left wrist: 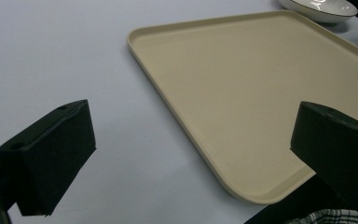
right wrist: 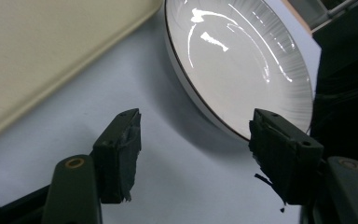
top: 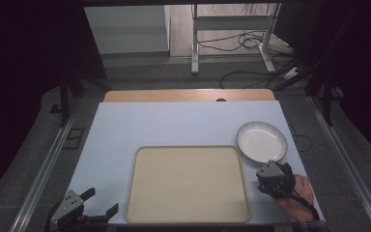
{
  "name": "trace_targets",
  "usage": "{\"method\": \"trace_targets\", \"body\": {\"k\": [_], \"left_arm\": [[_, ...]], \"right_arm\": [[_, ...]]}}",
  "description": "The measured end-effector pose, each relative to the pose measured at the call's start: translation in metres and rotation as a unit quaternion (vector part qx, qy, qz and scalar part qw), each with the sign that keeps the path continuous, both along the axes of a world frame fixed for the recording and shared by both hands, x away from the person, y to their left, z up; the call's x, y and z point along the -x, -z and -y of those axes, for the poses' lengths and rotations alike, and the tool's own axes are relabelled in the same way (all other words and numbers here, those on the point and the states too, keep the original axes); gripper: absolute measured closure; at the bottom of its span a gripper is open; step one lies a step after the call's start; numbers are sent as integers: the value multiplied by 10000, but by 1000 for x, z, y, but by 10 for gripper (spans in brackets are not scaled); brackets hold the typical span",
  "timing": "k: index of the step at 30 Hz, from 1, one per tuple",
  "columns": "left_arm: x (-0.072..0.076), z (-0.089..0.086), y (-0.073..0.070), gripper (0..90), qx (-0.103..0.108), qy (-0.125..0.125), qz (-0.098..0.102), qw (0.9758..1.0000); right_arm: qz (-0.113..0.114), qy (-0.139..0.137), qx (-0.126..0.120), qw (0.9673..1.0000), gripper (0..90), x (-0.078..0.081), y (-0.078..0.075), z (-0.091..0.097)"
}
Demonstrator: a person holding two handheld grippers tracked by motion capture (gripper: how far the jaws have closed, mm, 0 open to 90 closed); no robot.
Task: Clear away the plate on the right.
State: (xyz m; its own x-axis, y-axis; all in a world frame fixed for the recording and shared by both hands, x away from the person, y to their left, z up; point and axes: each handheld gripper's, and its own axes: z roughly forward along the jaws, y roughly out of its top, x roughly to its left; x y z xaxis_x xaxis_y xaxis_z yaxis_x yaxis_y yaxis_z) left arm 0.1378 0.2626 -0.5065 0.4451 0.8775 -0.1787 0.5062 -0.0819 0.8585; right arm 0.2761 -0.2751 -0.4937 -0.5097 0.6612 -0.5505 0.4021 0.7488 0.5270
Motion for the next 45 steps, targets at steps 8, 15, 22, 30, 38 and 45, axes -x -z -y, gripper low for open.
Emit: {"method": "trace_targets", "body": {"k": [8, 15, 22, 30, 38, 45], "left_arm": [[0, 0, 0, 0, -6, -2, -13, 10000], [0, 1, 0, 0, -24, -4, -24, 10000], [-1, 1, 0, 0, -35, -1, -32, 10000], [-1, 1, 0, 0, -48, 11, -37, 10000], [-1, 1, 0, 0, -59, 21, -36, 10000], [-1, 1, 0, 0, -67, 29, -40, 10000]], "right_arm": [[164, -200, 825, 9963, 377, -9, 8, -8], [286, -341, 1424, 9888, 388, -13, 15, -13], [439, -530, 1900, 9794, 437, -19, 21, -19], [477, -714, 2381, 9674, 508, -25, 32, -28], [510, -837, 2741, 9567, 578, -31, 37, -32], [566, -1009, 3126, 9428, 640, -36, 43, -36]]}}
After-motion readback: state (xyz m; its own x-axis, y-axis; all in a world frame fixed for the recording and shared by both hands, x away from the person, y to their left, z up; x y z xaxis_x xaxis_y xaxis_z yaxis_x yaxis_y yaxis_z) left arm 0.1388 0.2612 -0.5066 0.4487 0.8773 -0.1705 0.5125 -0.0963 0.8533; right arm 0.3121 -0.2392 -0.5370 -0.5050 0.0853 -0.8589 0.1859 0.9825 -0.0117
